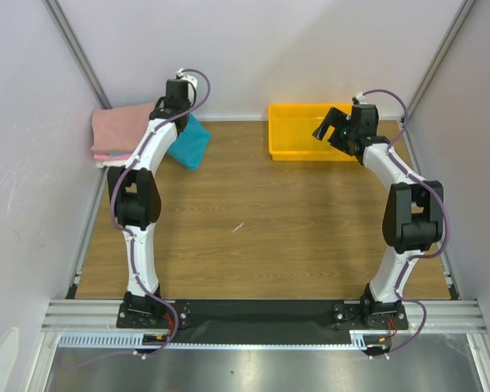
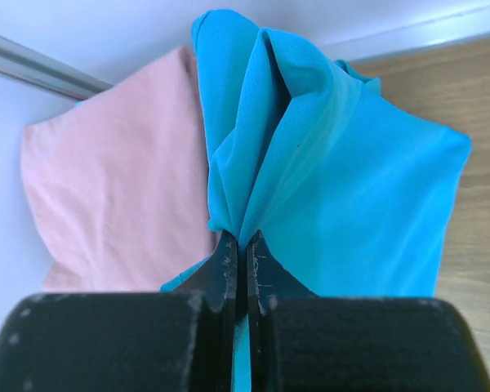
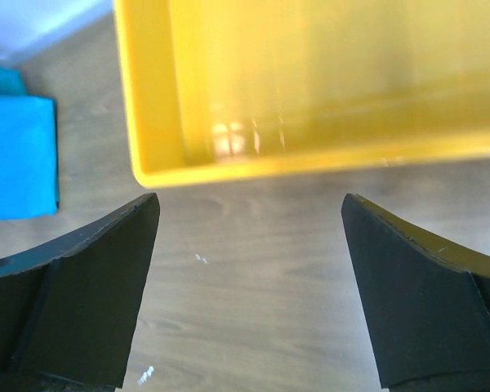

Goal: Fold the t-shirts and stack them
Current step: Neatly place the folded tshirt to the corner

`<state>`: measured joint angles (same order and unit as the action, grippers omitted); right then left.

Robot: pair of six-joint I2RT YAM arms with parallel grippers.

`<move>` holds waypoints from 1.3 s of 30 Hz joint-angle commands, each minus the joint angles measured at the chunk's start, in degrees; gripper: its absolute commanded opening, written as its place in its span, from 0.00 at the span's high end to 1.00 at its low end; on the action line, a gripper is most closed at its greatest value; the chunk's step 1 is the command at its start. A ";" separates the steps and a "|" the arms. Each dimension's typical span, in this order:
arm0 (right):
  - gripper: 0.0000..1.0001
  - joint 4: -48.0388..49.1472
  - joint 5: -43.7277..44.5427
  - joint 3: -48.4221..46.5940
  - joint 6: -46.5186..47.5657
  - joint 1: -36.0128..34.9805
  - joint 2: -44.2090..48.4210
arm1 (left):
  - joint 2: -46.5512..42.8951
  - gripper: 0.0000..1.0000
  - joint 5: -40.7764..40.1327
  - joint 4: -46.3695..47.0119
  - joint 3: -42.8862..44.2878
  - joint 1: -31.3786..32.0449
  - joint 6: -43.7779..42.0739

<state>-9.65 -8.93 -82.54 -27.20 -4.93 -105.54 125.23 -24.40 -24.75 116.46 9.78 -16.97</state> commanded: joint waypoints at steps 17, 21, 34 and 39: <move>0.00 0.51 -4.96 -7.28 -1.54 0.53 -7.67 | -3.85 1.00 1.64 -2.32 9.13 -4.77 0.09; 0.00 0.16 -5.22 -7.63 -1.54 0.53 -8.11 | -2.98 1.00 2.60 -3.63 12.99 -6.17 1.50; 0.01 -0.81 -4.43 -7.98 -1.45 0.80 -8.72 | -3.24 1.00 7.88 -3.72 16.95 -11.17 4.66; 0.00 -1.16 -4.78 -8.60 -1.89 0.71 -9.51 | -3.67 1.00 12.70 -6.18 18.98 -14.34 8.35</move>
<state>-10.92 -13.41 -87.96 -28.53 -4.40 -114.02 125.47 -15.79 -31.46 131.41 -1.91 -12.16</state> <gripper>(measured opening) 0.995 0.026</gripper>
